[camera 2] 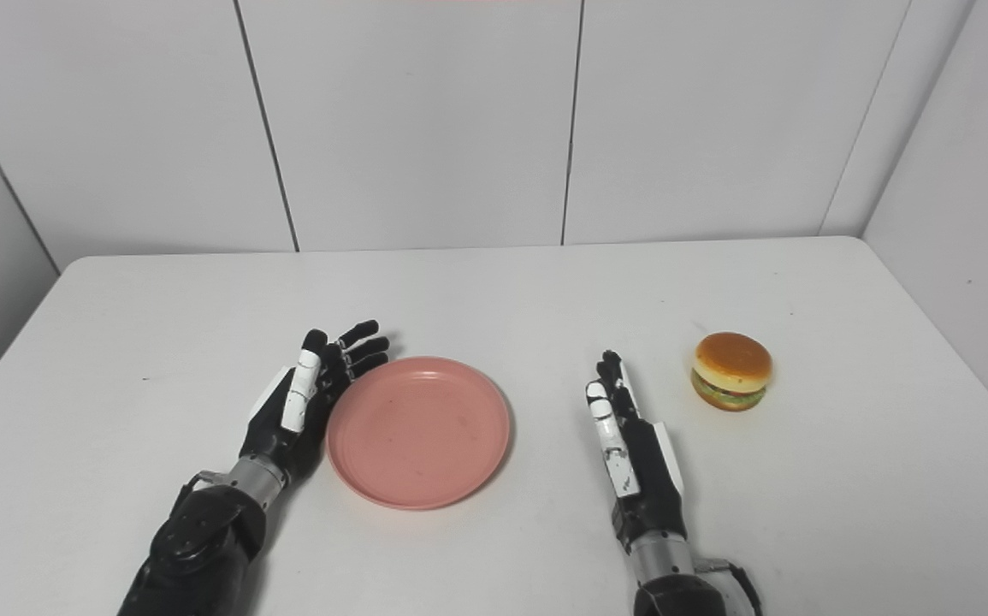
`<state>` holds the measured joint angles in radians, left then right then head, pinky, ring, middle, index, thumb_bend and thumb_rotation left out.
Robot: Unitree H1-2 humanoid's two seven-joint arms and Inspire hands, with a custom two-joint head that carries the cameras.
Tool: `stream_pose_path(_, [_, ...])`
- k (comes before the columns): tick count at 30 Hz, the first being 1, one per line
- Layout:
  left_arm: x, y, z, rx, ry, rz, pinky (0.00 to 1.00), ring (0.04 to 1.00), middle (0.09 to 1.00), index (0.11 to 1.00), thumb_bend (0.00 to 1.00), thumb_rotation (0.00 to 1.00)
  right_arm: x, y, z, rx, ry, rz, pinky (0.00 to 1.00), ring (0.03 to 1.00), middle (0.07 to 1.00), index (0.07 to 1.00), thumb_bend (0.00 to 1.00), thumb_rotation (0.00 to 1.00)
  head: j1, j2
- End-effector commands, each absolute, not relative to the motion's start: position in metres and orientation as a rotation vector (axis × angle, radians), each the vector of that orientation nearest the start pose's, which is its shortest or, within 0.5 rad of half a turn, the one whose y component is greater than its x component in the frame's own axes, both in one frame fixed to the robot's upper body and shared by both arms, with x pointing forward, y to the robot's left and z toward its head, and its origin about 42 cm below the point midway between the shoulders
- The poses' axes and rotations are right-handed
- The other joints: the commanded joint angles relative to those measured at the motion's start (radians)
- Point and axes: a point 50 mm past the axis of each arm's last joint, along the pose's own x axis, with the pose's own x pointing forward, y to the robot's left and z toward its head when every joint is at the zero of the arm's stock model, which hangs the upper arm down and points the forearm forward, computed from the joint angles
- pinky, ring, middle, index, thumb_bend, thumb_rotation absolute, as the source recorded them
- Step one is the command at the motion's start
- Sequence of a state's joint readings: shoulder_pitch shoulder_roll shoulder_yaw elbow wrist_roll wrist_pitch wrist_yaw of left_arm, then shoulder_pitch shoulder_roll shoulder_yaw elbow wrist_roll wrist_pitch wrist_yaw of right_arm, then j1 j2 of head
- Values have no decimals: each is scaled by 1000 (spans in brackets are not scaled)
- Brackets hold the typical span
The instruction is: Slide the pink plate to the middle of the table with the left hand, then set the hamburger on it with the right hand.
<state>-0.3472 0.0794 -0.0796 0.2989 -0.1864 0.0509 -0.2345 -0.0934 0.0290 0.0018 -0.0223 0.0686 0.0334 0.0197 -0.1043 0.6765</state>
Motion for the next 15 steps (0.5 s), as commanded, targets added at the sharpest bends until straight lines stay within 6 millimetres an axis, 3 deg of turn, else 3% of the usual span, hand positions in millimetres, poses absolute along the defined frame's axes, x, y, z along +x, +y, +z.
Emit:
stream_pose_path(1, [389,168,129,-77,-15,-427,865,872,853,833,870,1000,318,-191,142,99,-125,63,1000,1000,1000,1000,633,909,2,2])
stream_pose_path(15, [378,160,131,-88,-33,-460,869,881,862,846,854,1000,317,-191,144,92,-123,64,1000,1000,1000,1000,633,922,3,6])
